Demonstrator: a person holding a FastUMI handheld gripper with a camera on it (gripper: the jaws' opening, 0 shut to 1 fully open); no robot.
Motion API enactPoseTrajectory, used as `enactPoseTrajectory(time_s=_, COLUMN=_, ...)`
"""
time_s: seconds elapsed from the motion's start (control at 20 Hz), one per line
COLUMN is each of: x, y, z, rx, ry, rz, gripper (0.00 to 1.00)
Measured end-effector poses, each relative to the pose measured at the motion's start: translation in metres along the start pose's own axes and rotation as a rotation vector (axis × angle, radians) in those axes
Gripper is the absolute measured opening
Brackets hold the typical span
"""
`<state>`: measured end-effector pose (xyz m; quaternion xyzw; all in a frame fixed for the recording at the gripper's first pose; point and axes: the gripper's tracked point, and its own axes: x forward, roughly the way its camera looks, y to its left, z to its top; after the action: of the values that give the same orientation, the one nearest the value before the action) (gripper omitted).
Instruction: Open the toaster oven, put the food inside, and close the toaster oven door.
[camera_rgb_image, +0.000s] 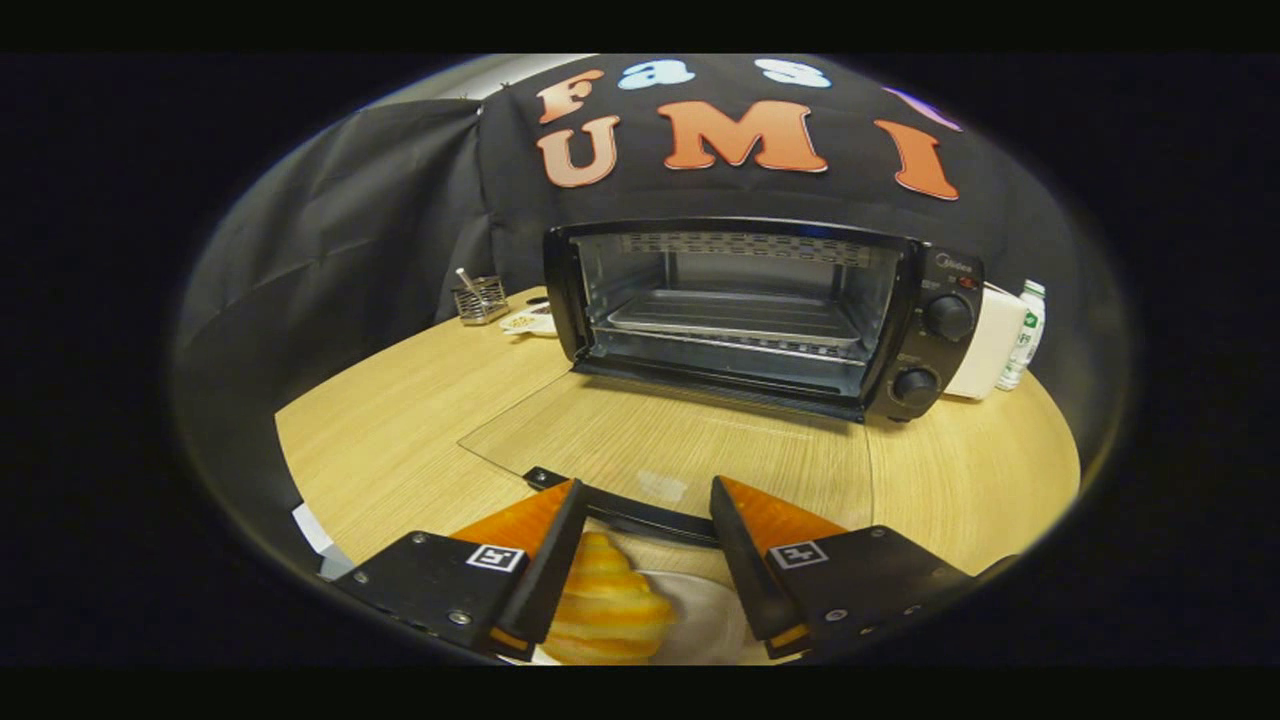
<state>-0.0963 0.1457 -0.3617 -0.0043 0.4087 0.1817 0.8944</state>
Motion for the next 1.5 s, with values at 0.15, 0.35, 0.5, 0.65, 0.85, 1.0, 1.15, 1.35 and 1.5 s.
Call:
enactPoseTrajectory(time_s=0.15, x=-0.001, y=0.001, z=0.000, rx=-0.006, ry=-0.001, rz=-0.002, gripper=0.74)
enactPoseTrajectory(time_s=0.35, x=-0.007, y=-0.002, z=0.000, rx=0.035, ry=-0.003, rz=0.000, gripper=0.74)
enactPoseTrajectory(time_s=0.5, x=-0.021, y=-0.004, z=-0.003, rx=0.066, ry=-0.005, rz=0.001, gripper=0.75)
enactPoseTrajectory(time_s=0.65, x=-0.036, y=-0.006, z=-0.007, rx=0.054, ry=0.003, rz=-0.011, gripper=0.85)
enactPoseTrajectory(time_s=0.85, x=-0.057, y=0.010, z=-0.025, rx=0.072, ry=0.042, rz=0.027, gripper=0.93)
enactPoseTrajectory(time_s=1.0, x=-0.071, y=0.022, z=-0.042, rx=0.047, ry=0.077, rz=0.044, gripper=0.98)
enactPoseTrajectory(time_s=1.15, x=-0.073, y=0.025, z=-0.053, rx=0.039, ry=0.097, rz=0.046, gripper=0.98)
enactPoseTrajectory(time_s=1.35, x=-0.067, y=0.031, z=-0.072, rx=0.041, ry=0.153, rz=0.055, gripper=0.98)
enactPoseTrajectory(time_s=1.5, x=-0.063, y=0.034, z=-0.071, rx=0.016, ry=0.143, rz=0.048, gripper=0.99)
